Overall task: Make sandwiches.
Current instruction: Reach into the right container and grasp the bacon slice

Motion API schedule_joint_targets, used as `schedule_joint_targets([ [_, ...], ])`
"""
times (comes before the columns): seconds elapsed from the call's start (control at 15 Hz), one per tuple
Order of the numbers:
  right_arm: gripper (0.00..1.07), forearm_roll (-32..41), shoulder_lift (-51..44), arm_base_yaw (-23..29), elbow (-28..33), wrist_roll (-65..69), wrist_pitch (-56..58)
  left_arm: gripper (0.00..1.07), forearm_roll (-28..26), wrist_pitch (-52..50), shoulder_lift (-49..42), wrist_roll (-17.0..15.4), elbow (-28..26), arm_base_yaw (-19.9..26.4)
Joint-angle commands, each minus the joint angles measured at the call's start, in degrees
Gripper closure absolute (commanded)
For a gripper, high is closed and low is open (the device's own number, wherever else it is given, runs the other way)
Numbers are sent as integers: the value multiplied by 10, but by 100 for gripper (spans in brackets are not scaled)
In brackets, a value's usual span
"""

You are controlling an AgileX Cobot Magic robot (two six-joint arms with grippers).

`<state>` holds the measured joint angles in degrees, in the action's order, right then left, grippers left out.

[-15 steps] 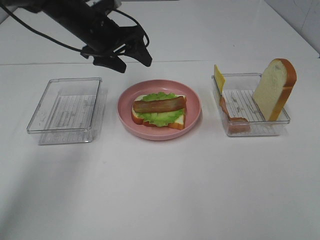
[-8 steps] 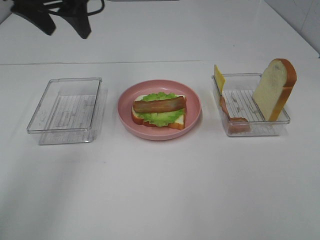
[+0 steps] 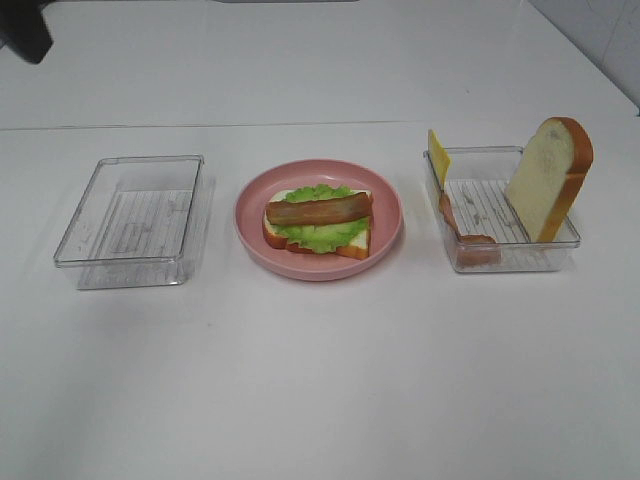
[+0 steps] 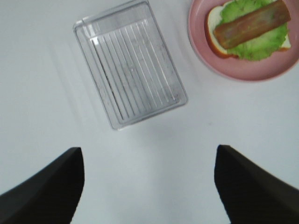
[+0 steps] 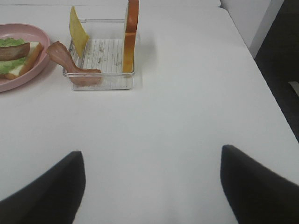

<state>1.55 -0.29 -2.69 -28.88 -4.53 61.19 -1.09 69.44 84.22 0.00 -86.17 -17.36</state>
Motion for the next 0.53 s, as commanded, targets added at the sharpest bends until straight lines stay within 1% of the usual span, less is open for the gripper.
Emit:
schedule_joint_targets([
  [0.07, 32, -2, -9, -4, 1, 5, -5, 32, -3, 42, -84, -3, 90, 1],
  [0.13, 32, -2, -9, -4, 1, 5, -5, 32, -3, 42, -121, -5, 131, 1],
  [0.2, 32, -2, -9, -4, 1, 5, -5, 32, -3, 35, -176, -19, 186, 1],
  [0.33, 32, -2, -9, -4, 1, 5, -5, 32, -3, 14, -253, -32, 253, 1],
  [0.4, 32, -2, -9, -4, 1, 5, -5, 32, -3, 3, -295, -33, 292, 1],
  [0.53, 32, -2, -9, -4, 1, 5, -5, 32, -3, 1, -372, -33, 350, 1],
])
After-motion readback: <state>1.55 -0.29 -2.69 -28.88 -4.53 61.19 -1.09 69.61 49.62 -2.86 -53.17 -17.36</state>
